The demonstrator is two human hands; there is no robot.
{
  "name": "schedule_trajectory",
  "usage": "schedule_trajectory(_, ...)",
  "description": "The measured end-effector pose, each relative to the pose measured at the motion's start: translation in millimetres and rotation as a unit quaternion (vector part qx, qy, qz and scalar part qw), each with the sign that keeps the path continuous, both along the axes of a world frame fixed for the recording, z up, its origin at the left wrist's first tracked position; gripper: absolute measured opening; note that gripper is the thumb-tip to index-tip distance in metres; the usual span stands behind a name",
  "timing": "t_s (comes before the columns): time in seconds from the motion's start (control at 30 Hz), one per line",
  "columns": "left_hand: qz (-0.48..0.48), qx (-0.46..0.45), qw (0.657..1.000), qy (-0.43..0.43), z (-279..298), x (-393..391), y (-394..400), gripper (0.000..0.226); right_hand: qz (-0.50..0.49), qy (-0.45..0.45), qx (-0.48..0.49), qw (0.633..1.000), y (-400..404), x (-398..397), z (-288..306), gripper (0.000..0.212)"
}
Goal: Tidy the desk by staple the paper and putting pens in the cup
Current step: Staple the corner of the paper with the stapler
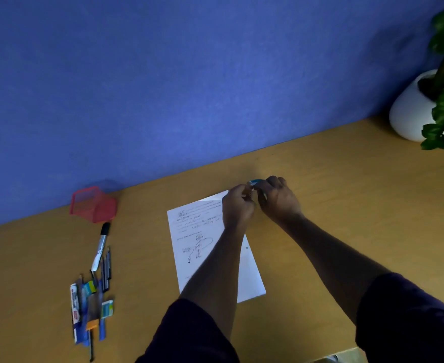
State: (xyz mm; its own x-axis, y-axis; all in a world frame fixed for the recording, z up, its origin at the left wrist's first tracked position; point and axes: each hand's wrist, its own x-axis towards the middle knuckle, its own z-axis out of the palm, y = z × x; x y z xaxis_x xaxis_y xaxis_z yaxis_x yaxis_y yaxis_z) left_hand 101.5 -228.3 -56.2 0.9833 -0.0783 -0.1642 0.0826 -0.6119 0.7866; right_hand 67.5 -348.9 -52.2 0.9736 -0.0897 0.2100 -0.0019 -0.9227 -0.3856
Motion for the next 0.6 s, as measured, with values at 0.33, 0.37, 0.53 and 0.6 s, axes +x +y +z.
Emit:
schedule_trajectory(0.33,-0.077,0.124,0.981,-0.127,15,-53,64,0.020,0.132,-0.001,-0.048,0.990,41,-47,25,0.020)
schedule_trajectory(0.37,-0.078,0.126,0.980,-0.134,16,-59,69,0.017,0.139,0.004,-0.052,0.989,45,-51,27,0.021)
schedule_trajectory(0.53,-0.095,0.151,0.973,-0.148,12,-84,90,0.015,0.152,0.055,-0.076,0.984,64,-66,29,0.026)
schedule_trajectory(0.6,-0.088,0.148,0.975,-0.141,11,-93,96,0.016,0.159,0.066,-0.077,0.982,70,-69,28,0.026)
